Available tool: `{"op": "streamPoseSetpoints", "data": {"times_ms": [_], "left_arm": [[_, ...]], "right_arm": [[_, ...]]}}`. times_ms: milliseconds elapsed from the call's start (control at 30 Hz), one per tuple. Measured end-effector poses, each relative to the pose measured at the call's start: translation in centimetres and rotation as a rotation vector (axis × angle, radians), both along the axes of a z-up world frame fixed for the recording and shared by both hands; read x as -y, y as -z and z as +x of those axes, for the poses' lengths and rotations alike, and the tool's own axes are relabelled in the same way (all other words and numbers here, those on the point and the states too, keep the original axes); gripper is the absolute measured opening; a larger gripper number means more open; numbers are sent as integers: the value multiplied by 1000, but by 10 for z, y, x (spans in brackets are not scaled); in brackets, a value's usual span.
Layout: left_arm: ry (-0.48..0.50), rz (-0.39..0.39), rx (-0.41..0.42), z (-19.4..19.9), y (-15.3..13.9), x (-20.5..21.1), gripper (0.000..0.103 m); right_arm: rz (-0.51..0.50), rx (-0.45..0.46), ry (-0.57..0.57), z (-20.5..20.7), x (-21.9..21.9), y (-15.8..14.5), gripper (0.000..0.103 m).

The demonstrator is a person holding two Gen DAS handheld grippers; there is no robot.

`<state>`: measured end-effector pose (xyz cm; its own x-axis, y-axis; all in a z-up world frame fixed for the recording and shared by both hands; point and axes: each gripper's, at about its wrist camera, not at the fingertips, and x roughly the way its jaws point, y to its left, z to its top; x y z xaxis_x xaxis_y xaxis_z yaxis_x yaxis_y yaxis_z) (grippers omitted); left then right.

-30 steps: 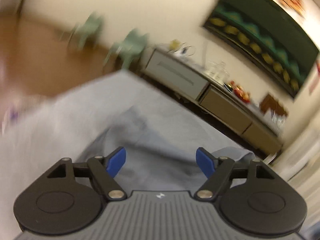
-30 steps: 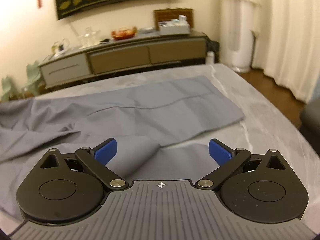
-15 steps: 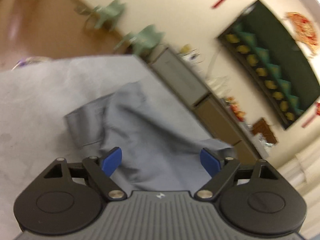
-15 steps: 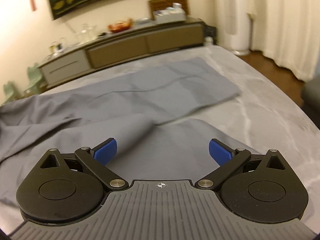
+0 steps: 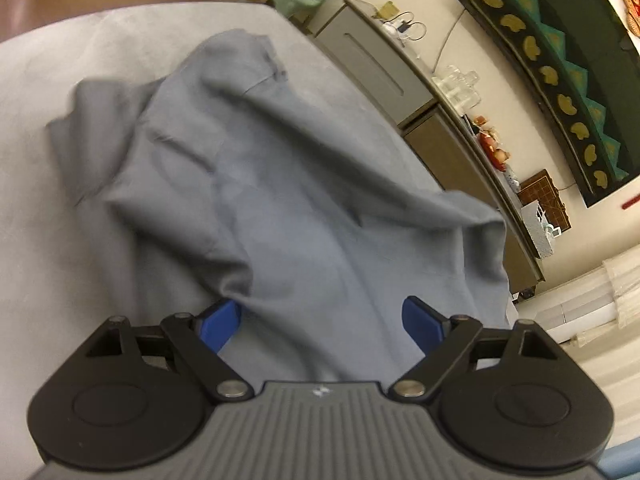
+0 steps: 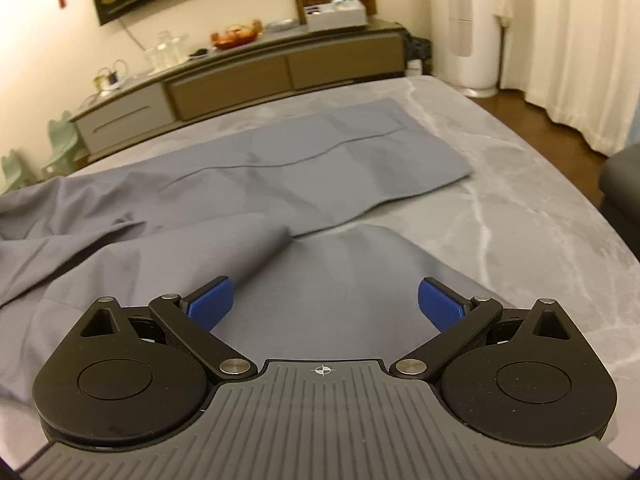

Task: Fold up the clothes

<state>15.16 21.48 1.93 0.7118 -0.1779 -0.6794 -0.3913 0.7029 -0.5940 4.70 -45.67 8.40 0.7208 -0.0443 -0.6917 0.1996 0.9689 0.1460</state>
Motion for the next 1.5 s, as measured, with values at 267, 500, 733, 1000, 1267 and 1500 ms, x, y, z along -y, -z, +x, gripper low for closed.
{"op": "streamPoseSetpoints", "data": {"times_ms": [267,500,733,1000,1267,1500], "left_arm": [[-141,-57,467,-58,-60,-68,4],[-247,-144,236,-54,-12,-109,5],[-266,-183,236,-53,-18,-115,6],[-252,-163,180,-43,-9,-119,7],[-151,-144,330,-41,-23,-121,5],[-242,-214,202,-70,11,-164,3]], "right_arm": [[116,-3,33,-6,22,5,100],[70,-53,11,-11,41,14,100],[-89,-57,-10,0,47,19,100],[-35,-91,-231,53,30,36,96],[-39,142,-238,58,13,-22,2],[-778,583,-251,-72,-50,-46,29]]}}
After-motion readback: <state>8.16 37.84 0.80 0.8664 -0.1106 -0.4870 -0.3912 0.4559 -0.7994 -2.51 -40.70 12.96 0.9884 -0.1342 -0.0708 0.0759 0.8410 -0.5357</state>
